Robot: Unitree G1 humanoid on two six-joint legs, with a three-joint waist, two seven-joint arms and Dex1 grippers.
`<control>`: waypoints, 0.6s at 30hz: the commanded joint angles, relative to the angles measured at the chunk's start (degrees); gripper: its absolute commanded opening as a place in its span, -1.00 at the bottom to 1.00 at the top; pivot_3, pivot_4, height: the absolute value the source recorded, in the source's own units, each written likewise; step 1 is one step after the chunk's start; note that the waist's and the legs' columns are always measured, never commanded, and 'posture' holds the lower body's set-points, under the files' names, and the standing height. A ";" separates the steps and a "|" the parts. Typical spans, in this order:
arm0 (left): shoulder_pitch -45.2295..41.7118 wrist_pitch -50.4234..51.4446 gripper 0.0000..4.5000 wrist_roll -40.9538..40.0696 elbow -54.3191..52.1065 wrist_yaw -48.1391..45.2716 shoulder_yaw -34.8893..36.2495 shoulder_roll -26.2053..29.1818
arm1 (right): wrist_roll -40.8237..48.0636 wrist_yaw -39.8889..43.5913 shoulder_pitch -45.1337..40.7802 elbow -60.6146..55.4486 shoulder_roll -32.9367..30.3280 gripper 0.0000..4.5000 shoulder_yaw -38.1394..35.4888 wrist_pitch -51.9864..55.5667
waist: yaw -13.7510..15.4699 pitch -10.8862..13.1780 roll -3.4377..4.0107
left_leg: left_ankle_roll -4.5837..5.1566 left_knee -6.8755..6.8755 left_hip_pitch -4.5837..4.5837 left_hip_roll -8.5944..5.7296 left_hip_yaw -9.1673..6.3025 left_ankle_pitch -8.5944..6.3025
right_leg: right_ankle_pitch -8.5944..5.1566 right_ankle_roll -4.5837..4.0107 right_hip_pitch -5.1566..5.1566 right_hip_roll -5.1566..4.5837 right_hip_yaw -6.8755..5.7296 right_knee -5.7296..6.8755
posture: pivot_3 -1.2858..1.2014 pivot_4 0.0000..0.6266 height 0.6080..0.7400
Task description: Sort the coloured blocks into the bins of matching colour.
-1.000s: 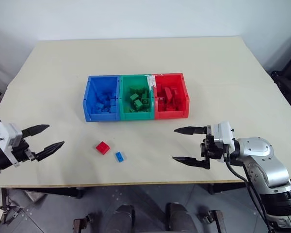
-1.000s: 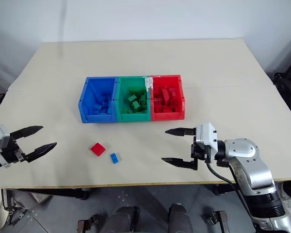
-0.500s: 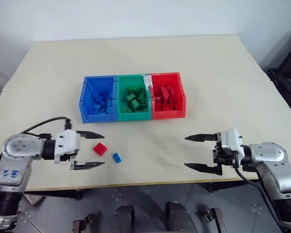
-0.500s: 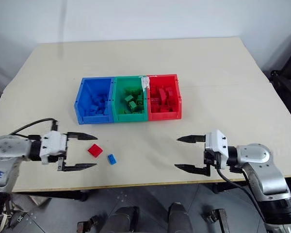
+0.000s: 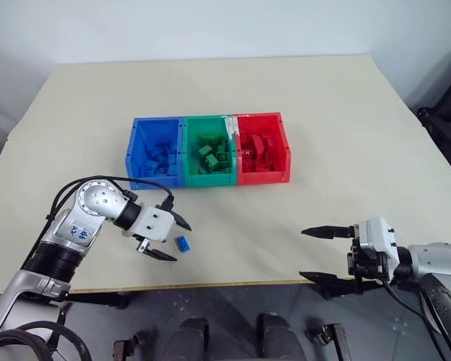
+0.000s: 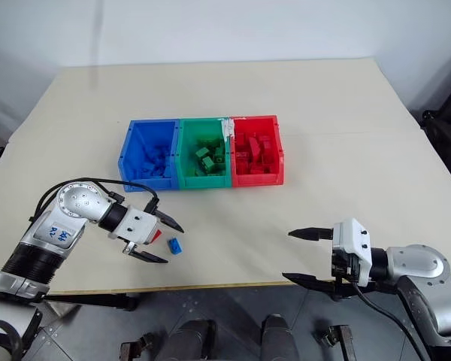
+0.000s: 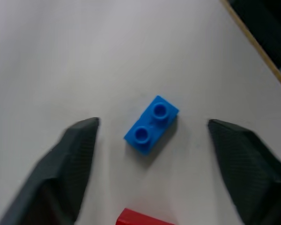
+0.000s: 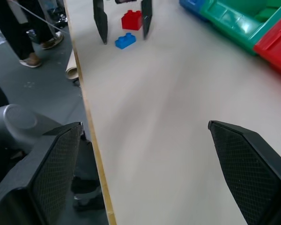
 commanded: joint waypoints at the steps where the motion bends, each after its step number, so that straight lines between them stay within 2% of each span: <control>1: -0.94 -1.59 0.20 2.13 1.75 0.58 -0.92 -0.48 | 0.65 -1.08 0.37 -2.23 0.45 1.00 -1.48 -0.62 | 0.06 0.00 0.00 | 0.00 0.03 0.00 0.00 0.01 0.00 | 0.00 0.00 0.01 0.00 0.00 0.02 | 0.03 -0.52 1.00; 8: 0.98 -3.00 -0.78 3.63 1.66 3.08 -1.44 -0.93 | 0.11 -2.18 -1.90 -1.90 1.43 1.00 0.08 -2.09 | 0.27 -0.01 0.01 | 0.02 0.09 0.10 -0.02 -0.02 0.02 | 0.00 0.01 0.14 -0.02 0.00 0.09 | 0.03 -0.52 1.00; 13: 2.96 -1.90 -0.81 1.66 0.53 7.54 1.09 -1.98 | 0.61 -3.48 -3.69 -2.08 4.15 1.00 1.54 -2.57 | 0.99 -0.03 0.05 | 0.02 0.11 0.26 -0.01 -0.12 0.02 | 0.01 0.01 0.35 -0.02 0.00 0.05 | 0.03 -0.52 1.00; 18: 4.88 9.30 -0.81 -9.58 -3.09 13.55 11.24 -4.45 | 2.08 -8.82 -7.09 -2.67 9.41 1.00 1.52 -1.92 | 1.26 0.00 0.00 | 0.03 0.16 0.22 -0.02 -0.31 0.03 | 0.03 0.05 0.35 -0.02 0.00 0.06 | 0.03 -0.52 1.00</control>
